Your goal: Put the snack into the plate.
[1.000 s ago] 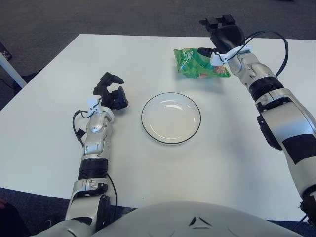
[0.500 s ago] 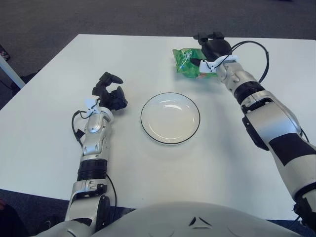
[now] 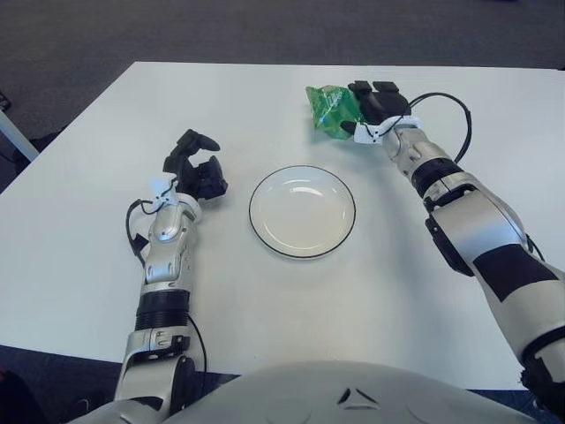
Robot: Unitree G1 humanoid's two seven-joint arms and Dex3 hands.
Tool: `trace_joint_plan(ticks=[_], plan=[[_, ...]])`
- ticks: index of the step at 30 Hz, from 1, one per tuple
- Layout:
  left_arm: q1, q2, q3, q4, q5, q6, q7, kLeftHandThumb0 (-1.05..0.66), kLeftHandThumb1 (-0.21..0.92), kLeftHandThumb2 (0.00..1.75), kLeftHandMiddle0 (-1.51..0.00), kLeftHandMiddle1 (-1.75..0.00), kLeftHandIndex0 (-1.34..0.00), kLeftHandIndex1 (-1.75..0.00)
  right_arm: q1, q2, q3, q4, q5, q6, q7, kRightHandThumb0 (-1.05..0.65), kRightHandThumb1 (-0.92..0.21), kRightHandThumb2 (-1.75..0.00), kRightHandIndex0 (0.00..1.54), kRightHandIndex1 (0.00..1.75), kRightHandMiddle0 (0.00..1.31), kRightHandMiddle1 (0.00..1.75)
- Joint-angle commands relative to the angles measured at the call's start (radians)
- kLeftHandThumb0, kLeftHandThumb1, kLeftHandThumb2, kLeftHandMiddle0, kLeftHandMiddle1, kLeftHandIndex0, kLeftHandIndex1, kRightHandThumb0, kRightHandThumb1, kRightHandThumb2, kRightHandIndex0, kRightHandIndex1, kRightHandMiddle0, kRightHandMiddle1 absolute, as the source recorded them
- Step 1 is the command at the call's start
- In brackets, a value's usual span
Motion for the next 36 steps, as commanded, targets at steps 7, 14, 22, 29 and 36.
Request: trace_joint_plan(ticks=[7,14,22,29,36], plan=[[0.175,-0.018,0.014,-0.028,0.014,0.055,0.030,-0.48,0.33,1.30,-1.34,-1.75,-0.60,-1.75,0.069,-0.003,-0.037,0.015,0.062,0.043,0.050,-1.00,-0.92,-0.94,0.00,0.11,0.00,0.37],[0.184,-0.009,0.008,-0.055,0.032,0.069,0.037,-0.48,0.32,1.32,-1.33,-1.75,-0.62,-1.75,0.075,-0.004,-0.025,0.014,0.055,0.069,0.059,-1.00,-0.92,-0.92,0.02,0.13,0.00,0.47],[0.190,-0.004,0.002,-0.067,0.041,0.088,0.030,-0.49,0.31,1.33,-1.35,-1.75,-0.62,-1.75,0.099,0.001,-0.015,0.019,0.056,0.101,0.060,-0.97,-0.92,-0.83,0.04,0.17,0.00,0.62],[0.195,-0.009,0.005,-0.070,0.038,0.084,0.031,-0.49,0.31,1.33,-1.35,-1.75,-0.62,-1.75,0.122,0.007,0.051,0.025,0.000,0.145,0.008,-0.91,-0.92,-0.68,0.01,0.33,0.00,0.71],[0.200,-0.012,0.004,-0.073,0.046,0.076,0.039,-0.48,0.31,1.33,-1.34,-1.75,-0.62,-1.75,0.141,0.003,0.118,0.029,-0.062,0.191,-0.088,-0.69,-0.63,-0.81,0.00,1.06,0.00,1.05]])
